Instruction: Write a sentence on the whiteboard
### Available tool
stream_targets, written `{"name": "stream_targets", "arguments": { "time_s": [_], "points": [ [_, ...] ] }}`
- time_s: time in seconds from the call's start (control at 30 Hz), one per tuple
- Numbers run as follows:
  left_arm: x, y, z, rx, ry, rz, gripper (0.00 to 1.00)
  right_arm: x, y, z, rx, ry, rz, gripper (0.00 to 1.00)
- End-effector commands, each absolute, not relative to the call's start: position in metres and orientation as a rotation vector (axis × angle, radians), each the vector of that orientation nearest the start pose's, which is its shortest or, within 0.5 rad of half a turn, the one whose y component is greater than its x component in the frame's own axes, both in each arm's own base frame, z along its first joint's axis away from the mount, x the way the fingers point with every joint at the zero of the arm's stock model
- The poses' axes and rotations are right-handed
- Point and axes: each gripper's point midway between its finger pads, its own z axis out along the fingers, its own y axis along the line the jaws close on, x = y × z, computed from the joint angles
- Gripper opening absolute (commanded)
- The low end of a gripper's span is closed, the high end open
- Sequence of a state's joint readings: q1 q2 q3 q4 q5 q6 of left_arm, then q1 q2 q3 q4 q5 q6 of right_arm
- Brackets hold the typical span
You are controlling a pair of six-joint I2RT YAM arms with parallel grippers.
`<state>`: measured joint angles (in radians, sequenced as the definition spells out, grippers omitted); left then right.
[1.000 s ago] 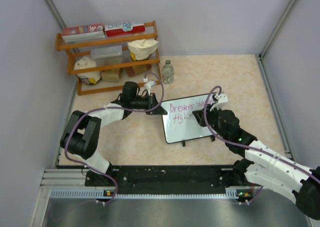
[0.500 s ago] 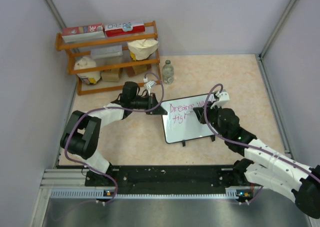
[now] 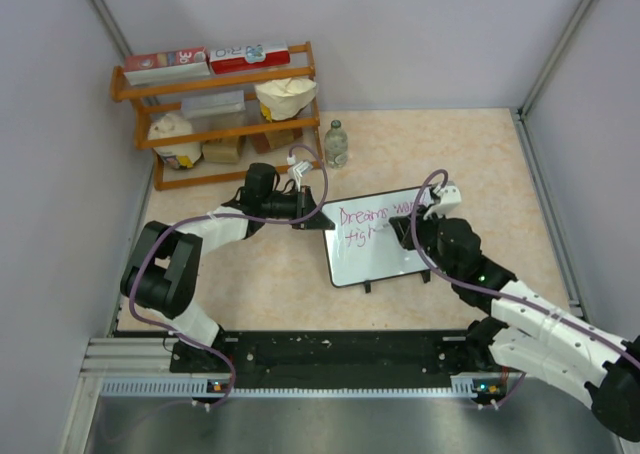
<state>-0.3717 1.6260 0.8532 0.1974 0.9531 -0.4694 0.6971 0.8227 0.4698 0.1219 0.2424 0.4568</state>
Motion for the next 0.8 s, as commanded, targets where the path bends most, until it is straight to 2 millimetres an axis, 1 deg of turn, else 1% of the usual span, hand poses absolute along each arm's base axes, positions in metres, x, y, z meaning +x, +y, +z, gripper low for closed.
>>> {"name": "stream_targets", "arguments": {
  "time_s": [0.0,0.17,0.33,0.4,0.5,0.57,0.6,0.67,0.7,0.77],
  "points": [
    [0.310,-0.267,0.122,0.443,2.195,-1.322,0.00,0.262,0.183,0.175,-0.038,1.859,0.583,0.00],
    [0.309,-0.267,0.122,0.446,2.194,-1.325,0.00,0.258,0.185,0.167,-0.047,1.880,0.601,0.00],
    [0.310,-0.268,0.120,0.444,2.198,-1.328,0.00,0.258,0.184,0.168,-0.041,1.872,0.604,0.00],
    [0.310,-0.268,0.121,0.444,2.195,-1.326,0.00,0.257,0.184,0.172,-0.045,1.862,0.607,0.00],
    [0.310,-0.268,0.121,0.444,2.195,-1.326,0.00,0.257,0.184,0.183,-0.043,1.831,0.619,0.00],
    [0.310,-0.267,0.120,0.444,2.198,-1.324,0.00,0.257,0.184,0.194,-0.041,1.804,0.632,0.00],
    [0.310,-0.267,0.121,0.444,2.196,-1.323,0.00,0.257,0.184,0.203,-0.038,1.782,0.647,0.00],
    [0.310,-0.267,0.121,0.444,2.196,-1.323,0.00,0.257,0.184,0.212,-0.036,1.755,0.660,0.00],
    [0.310,-0.267,0.121,0.444,2.196,-1.323,0.00,0.256,0.184,0.221,-0.034,1.733,0.670,0.00],
    [0.310,-0.267,0.121,0.445,2.195,-1.323,0.00,0.257,0.183,0.228,-0.033,1.715,0.665,0.00]
  ]
}}
